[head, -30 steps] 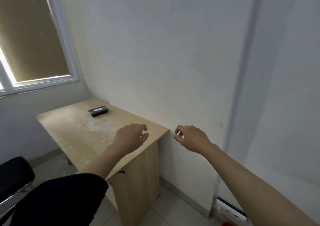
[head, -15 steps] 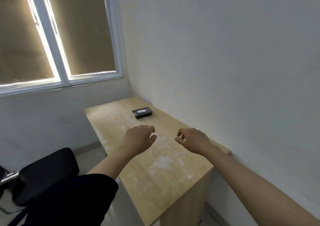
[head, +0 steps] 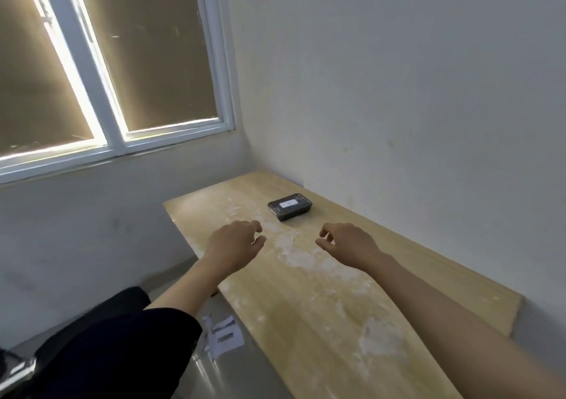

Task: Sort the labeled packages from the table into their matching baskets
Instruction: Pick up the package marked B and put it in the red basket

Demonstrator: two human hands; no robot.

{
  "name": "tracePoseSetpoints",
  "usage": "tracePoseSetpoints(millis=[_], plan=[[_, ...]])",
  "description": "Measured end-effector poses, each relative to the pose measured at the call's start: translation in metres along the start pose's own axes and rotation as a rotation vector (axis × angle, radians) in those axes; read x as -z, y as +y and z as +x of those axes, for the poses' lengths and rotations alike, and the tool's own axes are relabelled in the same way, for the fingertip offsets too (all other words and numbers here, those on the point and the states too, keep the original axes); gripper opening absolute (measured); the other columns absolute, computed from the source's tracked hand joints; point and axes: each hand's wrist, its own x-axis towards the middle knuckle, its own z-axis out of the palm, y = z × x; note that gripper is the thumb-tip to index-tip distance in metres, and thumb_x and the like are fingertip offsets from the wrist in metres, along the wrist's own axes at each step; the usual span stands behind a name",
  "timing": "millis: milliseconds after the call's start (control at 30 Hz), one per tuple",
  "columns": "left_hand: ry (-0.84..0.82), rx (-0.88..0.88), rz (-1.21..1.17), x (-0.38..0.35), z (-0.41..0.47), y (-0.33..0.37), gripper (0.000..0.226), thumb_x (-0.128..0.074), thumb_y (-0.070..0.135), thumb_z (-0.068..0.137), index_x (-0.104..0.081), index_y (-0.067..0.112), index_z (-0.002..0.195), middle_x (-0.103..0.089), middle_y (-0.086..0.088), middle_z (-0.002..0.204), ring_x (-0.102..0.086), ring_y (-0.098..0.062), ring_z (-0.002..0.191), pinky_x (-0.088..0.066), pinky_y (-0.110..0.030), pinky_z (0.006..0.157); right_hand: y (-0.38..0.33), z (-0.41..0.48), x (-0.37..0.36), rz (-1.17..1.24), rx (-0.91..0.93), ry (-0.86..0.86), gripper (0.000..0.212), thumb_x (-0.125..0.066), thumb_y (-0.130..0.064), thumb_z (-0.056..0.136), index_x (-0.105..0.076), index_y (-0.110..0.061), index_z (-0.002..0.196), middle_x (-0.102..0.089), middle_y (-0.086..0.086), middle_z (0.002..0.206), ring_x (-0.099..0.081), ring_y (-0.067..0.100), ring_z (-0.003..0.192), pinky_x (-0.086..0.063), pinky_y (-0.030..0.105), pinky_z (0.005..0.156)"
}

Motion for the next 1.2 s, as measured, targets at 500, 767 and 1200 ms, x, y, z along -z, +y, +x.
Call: tracePoseSetpoints(millis=[500, 767, 1200], plan=[[-0.170, -0.158, -0.207, -0.121, 0.172, -0.135, 0.037, -0.046, 0.039, 0.094, -0.053, 0.023, 0.126, -0.065, 0.002, 0.114, -0.061, -0.019, 0.102, -0.049, -0.033, 0.079, -0.012, 0.157, -0.100, 0.201, -0.386, -0.023, 0.037, -0.048, -0.042, 0.093, -0.060, -0.016, 0.117, -0.065, 0.004, 0.116, -0.061, 0.022, 0.101, -0.052, 0.038, 0.084], [-0.299, -0.163, -0.328, -0.191, 0.273, -0.159, 0.051, -0.050, 0.034, 0.093, -0.039, 0.017, 0.140, -0.053, -0.005, 0.134, -0.056, -0.023, 0.115, -0.048, -0.036, 0.088, 0.003, 0.237, -0.165, 0.290, -0.527, -0.158, 0.046, -0.045, -0.044, 0.094, -0.052, -0.016, 0.129, -0.053, 0.007, 0.136, -0.054, 0.024, 0.117, -0.047, 0.037, 0.092], [-0.457, -0.126, -0.444, -0.301, 0.366, -0.157, 0.088, -0.058, 0.047, 0.086, -0.006, 0.017, 0.151, 0.004, -0.009, 0.160, -0.004, -0.031, 0.145, -0.026, -0.047, 0.113, 0.020, 0.311, -0.240, 0.319, -0.771, -0.073, 0.052, -0.043, -0.038, 0.098, -0.035, -0.017, 0.145, -0.032, 0.003, 0.154, -0.029, 0.021, 0.142, -0.034, 0.037, 0.110]])
